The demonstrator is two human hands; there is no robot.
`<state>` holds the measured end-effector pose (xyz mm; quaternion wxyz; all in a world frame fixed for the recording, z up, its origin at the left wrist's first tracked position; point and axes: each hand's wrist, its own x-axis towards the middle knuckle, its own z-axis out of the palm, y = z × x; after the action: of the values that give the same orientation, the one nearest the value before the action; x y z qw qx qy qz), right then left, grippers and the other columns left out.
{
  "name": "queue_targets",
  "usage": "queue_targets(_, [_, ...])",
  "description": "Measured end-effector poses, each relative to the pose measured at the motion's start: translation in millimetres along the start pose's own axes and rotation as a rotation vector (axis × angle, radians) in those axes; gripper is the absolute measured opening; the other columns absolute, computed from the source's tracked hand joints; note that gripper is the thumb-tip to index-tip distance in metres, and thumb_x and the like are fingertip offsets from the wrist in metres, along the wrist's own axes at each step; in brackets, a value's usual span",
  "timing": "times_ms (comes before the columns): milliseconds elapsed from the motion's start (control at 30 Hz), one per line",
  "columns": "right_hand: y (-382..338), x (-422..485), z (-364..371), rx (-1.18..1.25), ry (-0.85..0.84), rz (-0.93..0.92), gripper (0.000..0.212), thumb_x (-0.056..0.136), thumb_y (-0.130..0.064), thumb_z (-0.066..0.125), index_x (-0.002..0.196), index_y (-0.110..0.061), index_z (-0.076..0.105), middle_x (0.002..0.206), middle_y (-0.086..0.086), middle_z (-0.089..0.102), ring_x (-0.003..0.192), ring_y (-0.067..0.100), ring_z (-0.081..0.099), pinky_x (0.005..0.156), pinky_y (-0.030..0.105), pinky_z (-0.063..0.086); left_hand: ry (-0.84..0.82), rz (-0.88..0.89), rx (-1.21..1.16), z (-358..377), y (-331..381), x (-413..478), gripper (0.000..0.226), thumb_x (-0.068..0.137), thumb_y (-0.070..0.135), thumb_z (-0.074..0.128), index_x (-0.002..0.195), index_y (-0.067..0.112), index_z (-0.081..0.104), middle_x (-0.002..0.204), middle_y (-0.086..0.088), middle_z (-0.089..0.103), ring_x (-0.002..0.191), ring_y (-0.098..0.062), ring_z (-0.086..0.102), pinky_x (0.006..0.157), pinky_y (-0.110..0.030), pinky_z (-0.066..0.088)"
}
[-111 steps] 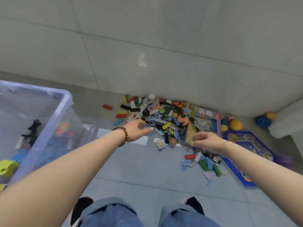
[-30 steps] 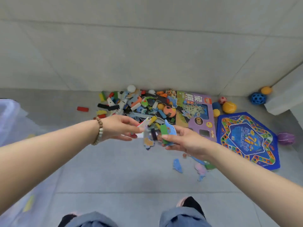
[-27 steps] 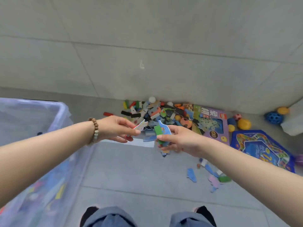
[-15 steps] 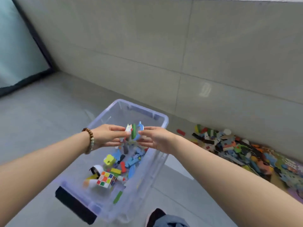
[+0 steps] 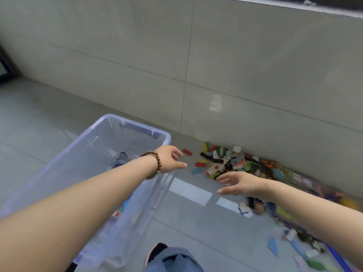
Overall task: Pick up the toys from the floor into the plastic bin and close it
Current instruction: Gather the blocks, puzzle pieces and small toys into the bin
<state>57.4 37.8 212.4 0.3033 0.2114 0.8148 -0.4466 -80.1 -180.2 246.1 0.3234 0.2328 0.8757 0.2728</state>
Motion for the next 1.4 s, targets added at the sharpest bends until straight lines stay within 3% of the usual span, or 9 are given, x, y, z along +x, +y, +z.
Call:
queue_targets(167, [128.6,-32.7,-32.1,-0.071,0.151,0.19,0.09,0.076,-0.04,0.074,0.147,-0.02,0.023,0.153,-0.001,0.026,0.14,0.017,0.029,0.112,0.029,0.026,-0.259,0.095,0.22,97.5,68.8,40.0,0.056,0.086,0.039,0.062,0.135,0.018,0.046,0.137,-0.002,0.05,0.121,-0.019,0.051,0.102,-0.032,0.041])
queue_targets(367, [264.8,-53.3,-33.4,0.032,0.28,0.318,0.08,0.077,-0.031,0.075,0.144,-0.016,0.033,0.148,0.002,0.035,0.133,0.017,0.038,0.102,0.021,0.03,-0.399,0.117,0.343,215.5,94.1,89.5,0.052,0.086,0.037,0.061,0.133,0.021,0.046,0.137,-0.002,0.049,0.122,-0.02,0.049,0.102,-0.033,0.041])
queue_targets(500, [346.3,-56.6,-8.3,0.105,0.401,0.379,0.077,0.075,-0.031,0.077,0.14,-0.013,0.038,0.146,0.007,0.036,0.134,0.021,0.036,0.106,0.025,0.029,-0.459,0.153,0.362,298.8,95.8,108.3,0.05,0.085,0.035,0.063,0.131,0.021,0.048,0.134,-0.001,0.05,0.119,-0.02,0.051,0.101,-0.032,0.042])
queue_targets(633, [401.5,-50.9,28.2,0.138,0.53,0.347,0.086,0.067,-0.033,0.082,0.139,-0.018,0.038,0.147,0.005,0.031,0.137,0.019,0.028,0.109,0.021,0.02,-0.517,0.245,0.407,370.2,94.8,119.8,0.058,0.082,0.036,0.067,0.134,0.028,0.042,0.136,0.0,0.043,0.118,-0.019,0.05,0.1,-0.033,0.043])
queue_targets(833, [432.5,-32.8,49.6,0.189,0.74,0.262,0.085,0.066,-0.029,0.083,0.138,-0.02,0.039,0.141,-0.001,0.03,0.133,0.014,0.028,0.103,0.013,0.017,-0.461,0.243,0.447,439.2,89.7,125.8,0.07,0.076,0.04,0.07,0.136,0.025,0.036,0.134,0.0,0.034,0.12,-0.021,0.043,0.1,-0.035,0.041])
queue_targets(1067, [424.9,-25.8,69.9,0.214,0.871,0.238,0.08,0.065,-0.026,0.085,0.13,-0.017,0.04,0.124,-0.006,0.033,0.115,0.005,0.033,0.092,0.008,0.023,-0.37,0.27,0.396,455.1,85.4,131.8,0.054,0.071,0.033,0.076,0.114,0.021,0.045,0.112,0.002,0.042,0.102,-0.019,0.047,0.088,-0.029,0.044])
queue_targets(1200, [423.1,-23.6,78.3,0.3,0.848,0.233,0.069,0.072,-0.019,0.08,0.128,-0.018,0.04,0.118,-0.009,0.039,0.111,0.003,0.036,0.089,0.004,0.026,-0.369,0.339,0.44,450.6,80.2,134.7,0.044,0.074,0.037,0.073,0.104,0.02,0.046,0.107,0.004,0.041,0.096,-0.017,0.045,0.082,-0.029,0.044])
queue_targets(1300, [424.8,-25.2,79.6,0.216,0.812,0.227,0.046,0.076,-0.019,0.075,0.115,-0.02,0.051,0.107,-0.011,0.048,0.105,0.004,0.039,0.091,0.014,0.038,-0.401,0.354,0.471,444.4,80.0,136.3,0.039,0.078,0.038,0.069,0.102,0.022,0.043,0.105,0.003,0.045,0.093,-0.015,0.044,0.079,-0.026,0.042])
queue_targets(1400, [424.9,-26.1,78.5,0.234,0.825,0.235,0.038,0.076,-0.02,0.075,0.107,-0.022,0.054,0.103,-0.01,0.052,0.103,0.007,0.045,0.092,0.027,0.046,-0.467,0.387,0.521,442.7,81.5,138.9,0.044,0.084,0.037,0.064,0.119,0.022,0.043,0.117,0.001,0.046,0.106,-0.017,0.046,0.09,-0.029,0.044])
